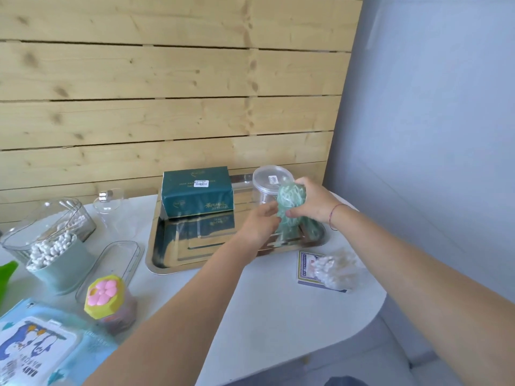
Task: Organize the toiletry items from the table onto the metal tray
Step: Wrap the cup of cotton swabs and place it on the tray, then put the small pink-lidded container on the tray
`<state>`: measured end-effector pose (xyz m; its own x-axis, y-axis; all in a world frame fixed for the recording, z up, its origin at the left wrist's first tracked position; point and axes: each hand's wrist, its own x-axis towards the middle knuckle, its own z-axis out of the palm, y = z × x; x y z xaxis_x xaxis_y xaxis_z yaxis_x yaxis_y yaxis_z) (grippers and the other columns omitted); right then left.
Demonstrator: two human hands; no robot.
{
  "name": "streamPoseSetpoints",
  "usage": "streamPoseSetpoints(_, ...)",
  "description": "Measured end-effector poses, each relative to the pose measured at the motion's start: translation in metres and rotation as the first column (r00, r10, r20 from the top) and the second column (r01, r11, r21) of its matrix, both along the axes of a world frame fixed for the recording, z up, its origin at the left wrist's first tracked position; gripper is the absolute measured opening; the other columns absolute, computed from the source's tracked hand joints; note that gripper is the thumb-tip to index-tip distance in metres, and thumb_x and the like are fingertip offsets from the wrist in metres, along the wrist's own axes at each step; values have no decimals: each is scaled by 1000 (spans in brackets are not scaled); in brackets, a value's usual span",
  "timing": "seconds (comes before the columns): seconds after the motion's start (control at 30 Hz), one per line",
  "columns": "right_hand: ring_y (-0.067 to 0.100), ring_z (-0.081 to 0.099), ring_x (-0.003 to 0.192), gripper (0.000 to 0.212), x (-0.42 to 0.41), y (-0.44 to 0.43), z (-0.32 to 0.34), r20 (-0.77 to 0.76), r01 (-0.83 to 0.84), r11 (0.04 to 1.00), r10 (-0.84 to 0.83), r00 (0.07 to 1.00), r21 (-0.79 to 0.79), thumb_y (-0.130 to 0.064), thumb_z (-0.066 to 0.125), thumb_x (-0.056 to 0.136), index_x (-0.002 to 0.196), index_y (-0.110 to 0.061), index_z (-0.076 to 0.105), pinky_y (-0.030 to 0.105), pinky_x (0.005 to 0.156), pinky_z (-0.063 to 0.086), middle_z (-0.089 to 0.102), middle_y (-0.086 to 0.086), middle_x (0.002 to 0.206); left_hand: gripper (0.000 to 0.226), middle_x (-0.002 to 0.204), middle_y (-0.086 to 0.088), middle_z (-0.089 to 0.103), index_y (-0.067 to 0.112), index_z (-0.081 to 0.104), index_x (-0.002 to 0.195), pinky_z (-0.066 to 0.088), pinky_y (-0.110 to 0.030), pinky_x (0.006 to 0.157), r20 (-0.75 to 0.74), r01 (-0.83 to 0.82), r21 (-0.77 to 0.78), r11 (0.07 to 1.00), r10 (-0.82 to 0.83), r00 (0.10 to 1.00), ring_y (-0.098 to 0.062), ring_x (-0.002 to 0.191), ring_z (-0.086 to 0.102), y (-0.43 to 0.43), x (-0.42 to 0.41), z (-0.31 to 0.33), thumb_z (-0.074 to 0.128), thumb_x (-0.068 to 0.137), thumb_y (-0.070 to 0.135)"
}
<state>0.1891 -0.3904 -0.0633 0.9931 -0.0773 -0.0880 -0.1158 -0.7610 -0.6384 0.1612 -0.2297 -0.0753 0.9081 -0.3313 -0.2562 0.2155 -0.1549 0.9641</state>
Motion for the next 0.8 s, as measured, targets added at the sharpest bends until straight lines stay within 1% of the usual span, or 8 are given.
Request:
streamPoseSetpoints(0.13, 27, 50, 121, 91, -1, 3, 2, -48, -23, 999, 22, 999, -26, -23, 84, 65, 140, -15, 33, 42, 102, 42, 50, 9, 135, 52, 142, -3, 47, 17, 49, 134, 39, -34, 107, 14, 8, 23, 1000, -8, 1000, -20, 127, 48, 0, -2, 1, 39, 89, -6)
streamPoseSetpoints(0.23, 27, 48, 123, 94, -6, 4, 8, -61, -7, 998, 3, 998, -54, -22, 83, 67, 143, -13, 28, 40, 104, 40, 46, 9, 138, 54, 141, 1, 48, 19, 47, 136, 44, -25, 88, 11, 10, 31, 999, -11, 1000, -14, 117, 52, 1, -11, 8, 39, 88, -5)
streamPoseSetpoints(0.3, 28, 44, 128, 91, -14, 4, 18, -26, 28, 992, -32, 999, -119, -21, 79, 71, 144, -9, 26, 36, 105, 38, 40, 11, 144, 50, 128, 6, 51, 17, 47, 136, 41, -21, 77, 21, -18, 49, 999, 17, 1000, -12, 108, 50, 4, -27, 19, 39, 90, -2)
streamPoseSetpoints(0.4, 26, 45, 130, 76, -39, 15, 45, 149, 77, 983, -52, 987, -166, -17, 72, 77, 143, -9, 33, 34, 105, 37, 37, 12, 145, 41, 125, 2, 58, 16, 54, 128, 40, -20, 76, 85, -117, 90, 989, 109, 990, -14, 109, 54, 26, -61, 29, 42, 91, 3)
streamPoseSetpoints(0.5, 19, 56, 114, 46, -75, 50, 68, 379, 20, 999, -6, 925, -33, -14, 66, 80, 125, -15, 54, 33, 98, 45, 52, 6, 128, 37, 106, 0, 68, 20, 64, 104, 45, -15, 72, 247, -204, 84, 975, 178, 953, -15, 103, 62, 60, -101, 35, 41, 86, -3)
streamPoseSetpoints(0.57, 14, 62, 99, 32, -102, 82, 76, 400, -84, 987, 23, 916, 135, -12, 65, 81, 112, -18, 62, 27, 89, 49, 62, 1, 113, 38, 92, 3, 70, 22, 67, 90, 48, -15, 73, 361, -285, 83, 955, 238, 902, -11, 92, 65, 84, -126, 40, 42, 83, -6)
streamPoseSetpoints(0.67, 6, 63, 87, 25, -135, 137, 73, 300, -265, 901, 162, 940, 344, -11, 67, 81, 104, -20, 65, 17, 80, 50, 66, -3, 101, 37, 79, 10, 71, 22, 69, 81, 46, -9, 67, 486, -476, 52, 878, 395, 780, -5, 77, 64, 127, -155, 50, 44, 83, -5)
streamPoseSetpoints(0.8, 8, 56, 113, 52, -146, 205, 37, 161, -439, 833, 409, 898, 338, -19, 77, 75, 122, -24, 56, 25, 98, 46, 57, -2, 125, 33, 72, 13, 64, 23, 66, 79, 43, -12, 55, 524, -718, -67, 693, 636, 566, -1, 55, 56, 187, -174, 56, 46, 84, -3)
